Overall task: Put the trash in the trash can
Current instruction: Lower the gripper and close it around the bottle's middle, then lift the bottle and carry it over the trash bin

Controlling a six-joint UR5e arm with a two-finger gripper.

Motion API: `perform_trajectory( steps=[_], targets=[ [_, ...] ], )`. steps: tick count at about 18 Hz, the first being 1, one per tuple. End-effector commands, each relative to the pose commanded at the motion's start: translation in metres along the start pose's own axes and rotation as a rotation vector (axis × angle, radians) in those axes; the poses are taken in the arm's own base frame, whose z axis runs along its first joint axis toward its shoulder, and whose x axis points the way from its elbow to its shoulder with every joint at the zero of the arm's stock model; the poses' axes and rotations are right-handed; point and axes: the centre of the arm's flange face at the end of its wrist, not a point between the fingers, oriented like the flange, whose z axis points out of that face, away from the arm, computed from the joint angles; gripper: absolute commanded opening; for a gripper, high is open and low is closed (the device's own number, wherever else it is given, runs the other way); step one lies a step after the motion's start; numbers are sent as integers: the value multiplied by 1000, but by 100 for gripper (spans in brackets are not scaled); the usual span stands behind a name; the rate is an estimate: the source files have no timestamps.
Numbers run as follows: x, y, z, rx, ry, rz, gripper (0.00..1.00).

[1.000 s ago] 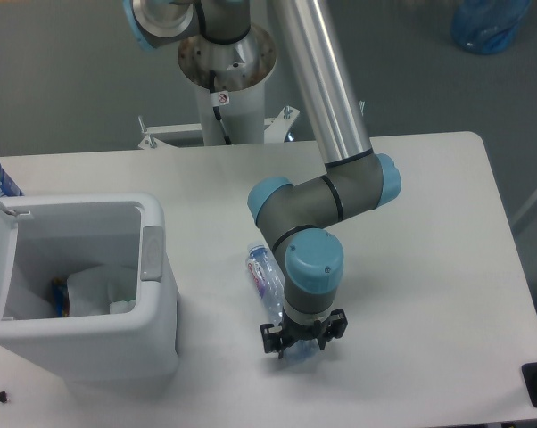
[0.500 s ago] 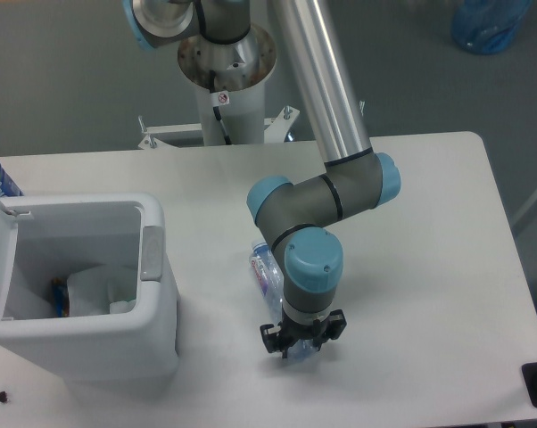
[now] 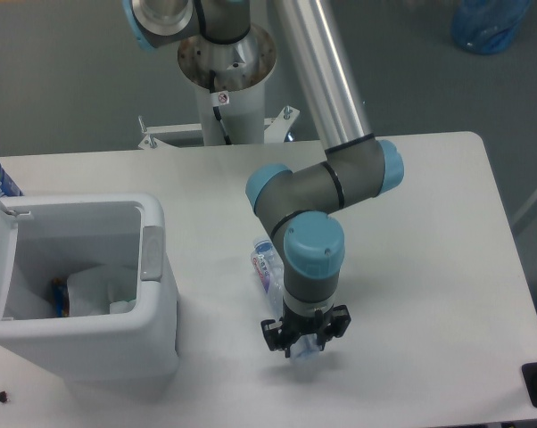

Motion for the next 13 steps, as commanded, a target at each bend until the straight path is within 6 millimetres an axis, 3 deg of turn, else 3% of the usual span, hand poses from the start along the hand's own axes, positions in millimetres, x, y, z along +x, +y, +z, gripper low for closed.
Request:
perform_trajectory(
  steps=[2,3,7,9,13],
  targets=[
    [-4,-5,-13,23,-6,-1,59],
    [-6,-10,-28,48,-13,-2,59],
    [-19,-29,-112,183,-48,-20,59],
    [-36,-33,-160,259,-75,-38,59],
    [-22,-42,-235,471,-33,-6,59]
  ],
)
